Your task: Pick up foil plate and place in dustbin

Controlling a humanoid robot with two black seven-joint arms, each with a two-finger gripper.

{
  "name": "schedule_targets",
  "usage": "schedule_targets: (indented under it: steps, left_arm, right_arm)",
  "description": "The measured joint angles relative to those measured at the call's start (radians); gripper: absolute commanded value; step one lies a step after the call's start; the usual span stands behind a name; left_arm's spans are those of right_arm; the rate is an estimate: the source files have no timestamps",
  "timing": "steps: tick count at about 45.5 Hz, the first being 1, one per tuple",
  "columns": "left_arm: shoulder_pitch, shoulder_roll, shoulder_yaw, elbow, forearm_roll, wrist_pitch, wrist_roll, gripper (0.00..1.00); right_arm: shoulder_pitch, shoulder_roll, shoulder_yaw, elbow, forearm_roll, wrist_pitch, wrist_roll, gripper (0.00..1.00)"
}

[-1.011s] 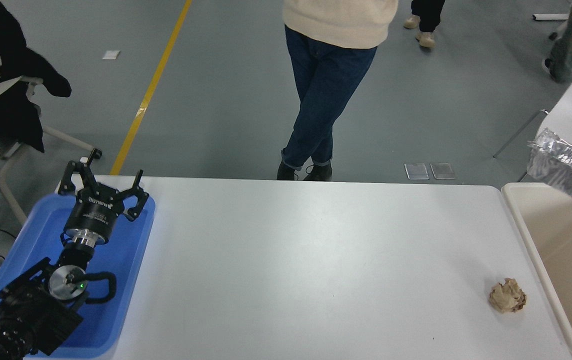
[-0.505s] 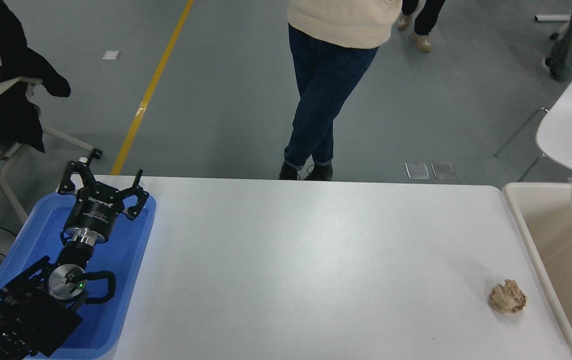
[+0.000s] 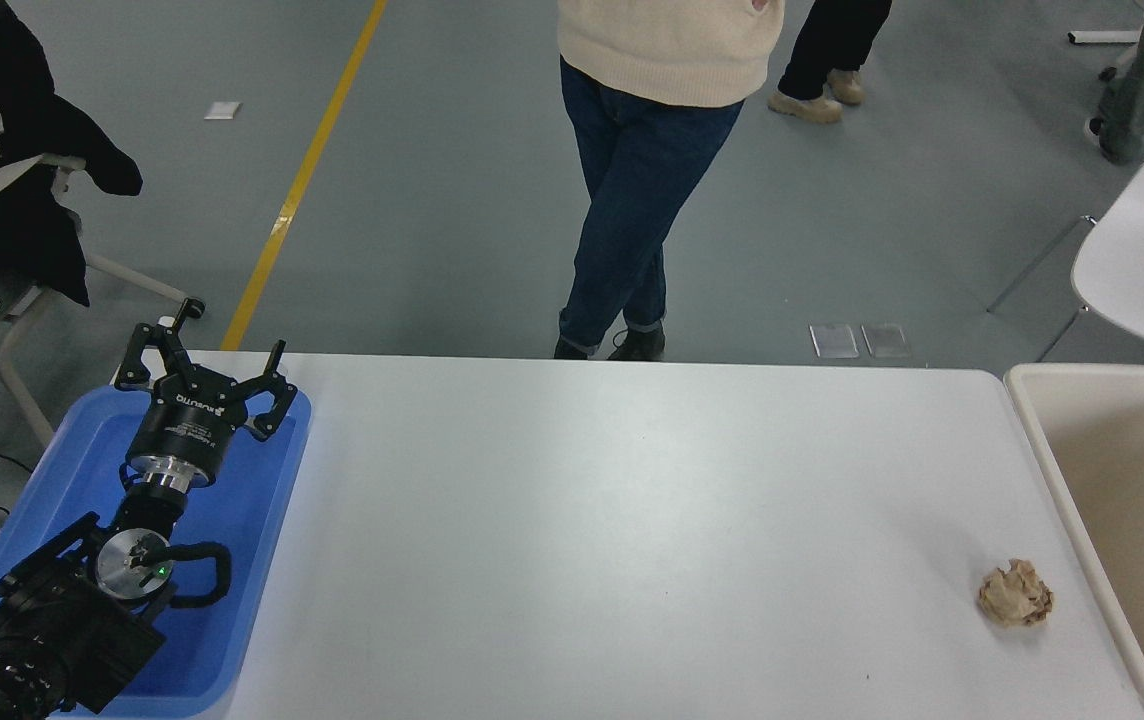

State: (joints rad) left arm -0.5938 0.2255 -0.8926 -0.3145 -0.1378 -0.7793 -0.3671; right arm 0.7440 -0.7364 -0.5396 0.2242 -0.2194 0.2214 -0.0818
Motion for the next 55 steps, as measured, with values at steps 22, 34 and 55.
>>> schedule_targets:
  steps: [22, 34, 55]
  left_arm:
    - [0.0, 0.001, 0.0, 0.0, 0.0, 0.0, 0.0, 1.0]
    - [0.0, 0.001, 0.0, 0.0, 0.0, 0.0, 0.0, 1.0]
    - [0.0, 0.002, 0.0, 0.0, 0.0, 0.0, 0.0, 1.0]
  right_arm:
    - [-0.155, 0.154, 0.07, -0.134, -0.003, -0.267, -0.03, 0.8]
    - [-0.184, 0.172, 0.073, -0.145, -0.002, -0.363, -0.032, 0.89]
    - [-0.105, 0.123, 0.076, 0.04, -0.017, -0.393, -0.03, 1.0]
